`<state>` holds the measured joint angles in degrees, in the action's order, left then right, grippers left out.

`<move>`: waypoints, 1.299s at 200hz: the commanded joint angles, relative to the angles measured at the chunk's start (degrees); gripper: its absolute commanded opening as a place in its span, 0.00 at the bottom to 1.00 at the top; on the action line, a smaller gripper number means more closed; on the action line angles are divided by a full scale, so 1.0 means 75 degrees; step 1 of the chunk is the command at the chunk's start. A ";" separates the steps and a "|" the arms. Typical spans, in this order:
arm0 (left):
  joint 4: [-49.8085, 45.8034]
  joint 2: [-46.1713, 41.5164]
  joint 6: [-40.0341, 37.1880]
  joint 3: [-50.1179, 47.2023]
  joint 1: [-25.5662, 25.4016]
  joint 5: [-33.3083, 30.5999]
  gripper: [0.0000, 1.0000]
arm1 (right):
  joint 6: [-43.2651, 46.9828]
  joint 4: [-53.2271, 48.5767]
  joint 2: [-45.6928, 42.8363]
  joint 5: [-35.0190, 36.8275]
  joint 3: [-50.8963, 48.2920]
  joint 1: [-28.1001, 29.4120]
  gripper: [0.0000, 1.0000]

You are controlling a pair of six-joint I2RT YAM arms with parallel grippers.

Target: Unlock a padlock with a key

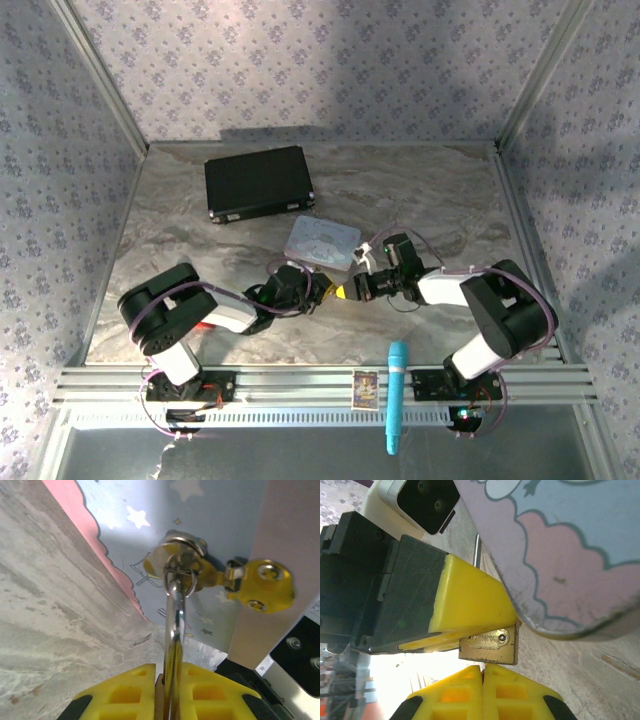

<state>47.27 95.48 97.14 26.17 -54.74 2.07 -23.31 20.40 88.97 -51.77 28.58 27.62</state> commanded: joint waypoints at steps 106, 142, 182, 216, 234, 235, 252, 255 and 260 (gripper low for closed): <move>0.0331 0.0022 0.0043 0.0136 -0.0194 0.0872 0.00 | 0.0877 -0.1547 -0.0815 0.2827 0.0429 0.0880 0.12; 0.0117 0.0028 0.0069 0.0269 -0.0192 0.0974 0.00 | 0.1763 -0.2609 -0.1225 0.5492 0.0816 0.2119 0.14; 0.0213 0.0037 0.0110 0.0272 -0.0190 0.0981 0.00 | 0.1690 -0.2310 -0.1116 0.5518 0.0726 0.2261 0.07; 0.0190 -0.0034 0.0080 0.0208 -0.0190 0.0996 0.00 | 0.0891 -0.1312 -0.1184 0.3462 0.0397 0.1302 0.04; 0.0200 -0.0051 0.0055 0.0202 -0.0201 0.0997 0.00 | 0.0558 -0.1320 -0.0879 0.2049 0.0574 0.0692 0.04; 0.0207 -0.0045 0.0055 0.0202 -0.0201 0.0999 0.00 | 0.0544 -0.1329 -0.0869 0.1980 0.0579 0.0673 0.04; 0.0295 -0.0034 0.0044 0.0212 -0.0204 0.1019 0.00 | 0.0348 -0.1331 -0.0470 0.0951 0.0688 0.0361 0.03; 0.0294 -0.0029 0.0058 0.0213 -0.0212 0.1022 0.00 | 0.0317 -0.1305 -0.0434 0.0881 0.0679 0.0323 0.03; 0.0316 -0.0029 0.0046 0.0213 -0.0213 0.1026 0.00 | 0.0288 -0.1282 -0.0375 0.0787 0.0665 0.0284 0.03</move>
<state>46.81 95.81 97.14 26.52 -54.76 2.74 -17.76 7.35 83.02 -37.06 32.29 32.53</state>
